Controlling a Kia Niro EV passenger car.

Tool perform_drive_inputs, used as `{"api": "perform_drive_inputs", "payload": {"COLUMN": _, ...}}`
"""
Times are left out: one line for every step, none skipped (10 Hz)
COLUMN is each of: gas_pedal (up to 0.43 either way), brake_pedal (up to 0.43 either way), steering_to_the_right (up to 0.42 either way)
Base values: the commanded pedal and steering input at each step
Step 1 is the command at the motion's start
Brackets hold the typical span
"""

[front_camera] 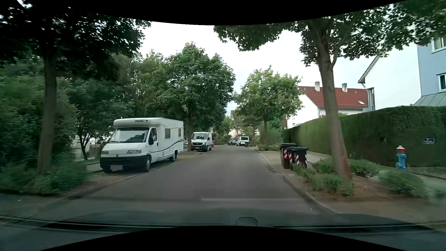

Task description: Follow the waypoints while adhering to traffic rules and regulations

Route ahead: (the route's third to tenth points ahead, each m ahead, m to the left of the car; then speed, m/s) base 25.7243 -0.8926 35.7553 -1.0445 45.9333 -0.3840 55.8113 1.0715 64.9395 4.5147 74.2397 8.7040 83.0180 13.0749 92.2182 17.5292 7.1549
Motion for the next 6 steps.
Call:
{"api": "perform_drive_inputs", "payload": {"gas_pedal": 0.13, "brake_pedal": 0.0, "steering_to_the_right": 0.025}}
{"api": "perform_drive_inputs", "payload": {"gas_pedal": 0.13, "brake_pedal": 0.0, "steering_to_the_right": 0.028}}
{"api": "perform_drive_inputs", "payload": {"gas_pedal": 0.13, "brake_pedal": 0.0, "steering_to_the_right": 0.029}}
{"api": "perform_drive_inputs", "payload": {"gas_pedal": 0.13, "brake_pedal": 0.0, "steering_to_the_right": 0.029}}
{"api": "perform_drive_inputs", "payload": {"gas_pedal": 0.13, "brake_pedal": 0.0, "steering_to_the_right": 0.029}}
{"api": "perform_drive_inputs", "payload": {"gas_pedal": 0.13, "brake_pedal": 0.0, "steering_to_the_right": 0.027}}
